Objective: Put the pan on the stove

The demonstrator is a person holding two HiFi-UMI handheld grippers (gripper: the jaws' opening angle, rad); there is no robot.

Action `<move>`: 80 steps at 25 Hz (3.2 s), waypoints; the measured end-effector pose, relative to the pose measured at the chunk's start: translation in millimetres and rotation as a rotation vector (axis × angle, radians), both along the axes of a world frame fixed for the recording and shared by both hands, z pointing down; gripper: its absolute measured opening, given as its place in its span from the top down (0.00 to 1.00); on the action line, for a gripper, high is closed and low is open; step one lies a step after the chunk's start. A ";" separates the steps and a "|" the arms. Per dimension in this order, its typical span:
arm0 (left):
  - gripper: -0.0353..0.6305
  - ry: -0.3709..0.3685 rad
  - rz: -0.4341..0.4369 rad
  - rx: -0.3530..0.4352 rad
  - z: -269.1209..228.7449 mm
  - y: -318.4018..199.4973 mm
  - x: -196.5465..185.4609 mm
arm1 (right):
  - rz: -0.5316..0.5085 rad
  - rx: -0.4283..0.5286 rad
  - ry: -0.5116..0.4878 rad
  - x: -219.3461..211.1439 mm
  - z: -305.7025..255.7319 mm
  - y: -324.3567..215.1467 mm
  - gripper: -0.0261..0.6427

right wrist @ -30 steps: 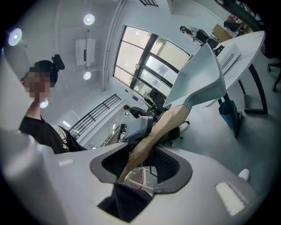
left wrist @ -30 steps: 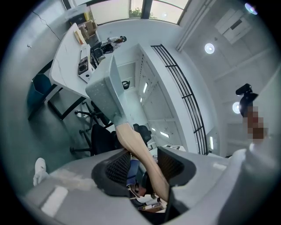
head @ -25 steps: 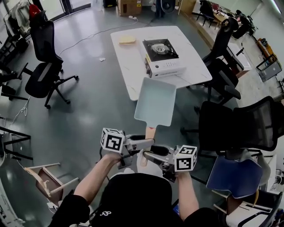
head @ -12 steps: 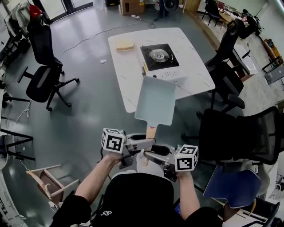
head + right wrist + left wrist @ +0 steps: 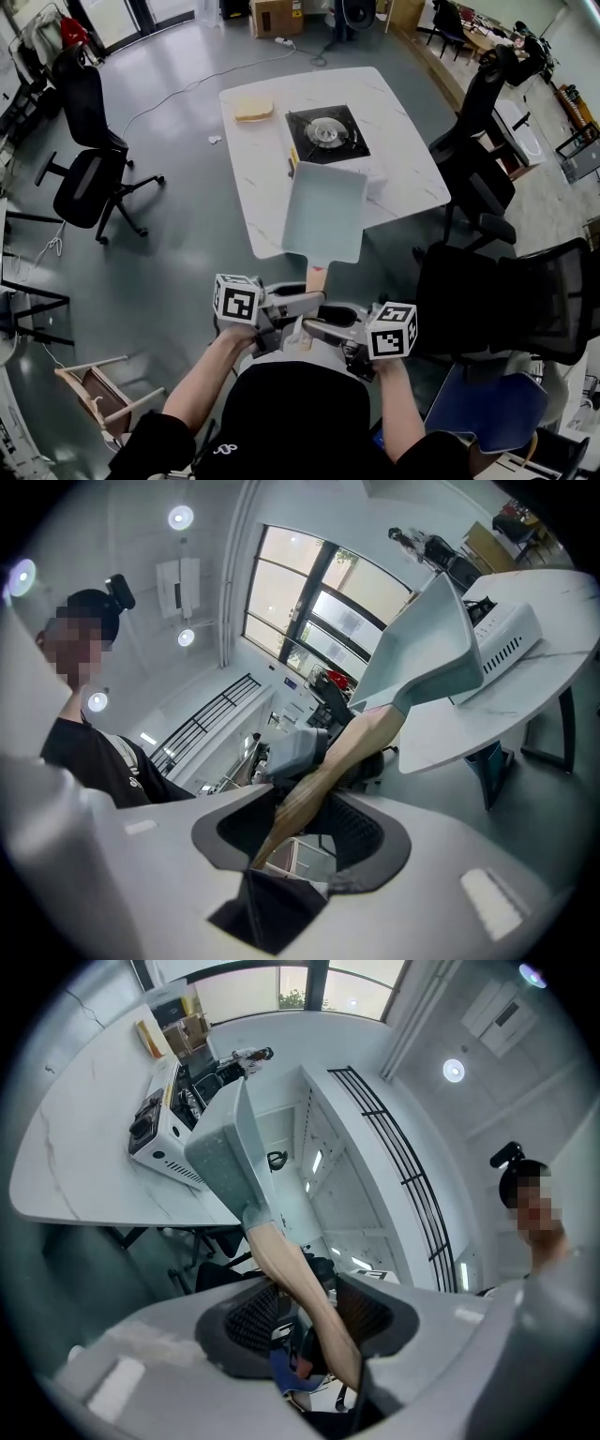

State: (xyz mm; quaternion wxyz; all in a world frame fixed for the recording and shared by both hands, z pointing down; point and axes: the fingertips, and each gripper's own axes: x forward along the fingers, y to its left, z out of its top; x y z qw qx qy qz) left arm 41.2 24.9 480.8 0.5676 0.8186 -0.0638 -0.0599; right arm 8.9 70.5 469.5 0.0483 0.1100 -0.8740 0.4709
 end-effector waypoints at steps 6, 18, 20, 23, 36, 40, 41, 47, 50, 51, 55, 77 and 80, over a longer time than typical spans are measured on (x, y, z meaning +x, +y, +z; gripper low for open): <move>0.65 -0.010 -0.015 0.006 -0.7 -14.1 6.2 | -0.020 0.006 -0.008 7.1 -0.6 -13.4 0.69; 0.65 -0.021 -0.038 0.013 2.3 -37.9 10.6 | -0.049 0.009 -0.012 13.3 0.9 -36.3 0.69; 0.65 -0.017 -0.039 0.008 1.2 -45.1 12.1 | -0.050 0.009 -0.010 14.4 1.0 -43.5 0.69; 0.65 -0.014 -0.039 0.001 2.0 -57.7 12.9 | -0.046 0.006 -0.009 15.3 1.9 -56.1 0.69; 0.65 -0.040 -0.042 -0.027 14.9 -133.1 13.8 | -0.050 -0.024 -0.017 16.7 12.4 -131.8 0.69; 0.65 -0.053 -0.038 -0.035 20.1 -156.4 10.3 | -0.052 -0.038 -0.019 13.4 16.0 -155.4 0.69; 0.65 -0.054 -0.039 -0.039 21.3 -161.8 9.5 | -0.053 -0.040 -0.019 12.9 16.6 -160.8 0.69; 0.65 -0.055 -0.031 -0.057 26.6 -189.5 10.6 | -0.047 -0.056 -0.023 13.0 22.5 -189.1 0.69; 0.65 -0.055 -0.028 -0.063 29.6 -202.8 11.4 | -0.041 -0.064 -0.026 13.4 25.7 -202.6 0.69; 0.65 -0.054 -0.027 -0.066 30.3 -207.3 11.6 | -0.038 -0.066 -0.025 13.5 25.8 -207.3 0.69; 0.65 -0.050 -0.021 -0.072 32.7 -224.2 10.6 | -0.032 -0.072 -0.016 12.7 28.1 -224.5 0.69; 0.65 -0.034 -0.015 -0.105 51.5 -271.1 15.8 | -0.018 -0.101 0.006 17.6 45.8 -272.2 0.69; 0.65 -0.017 -0.025 -0.106 52.3 -277.7 14.5 | -0.016 -0.103 0.009 16.9 46.7 -278.4 0.69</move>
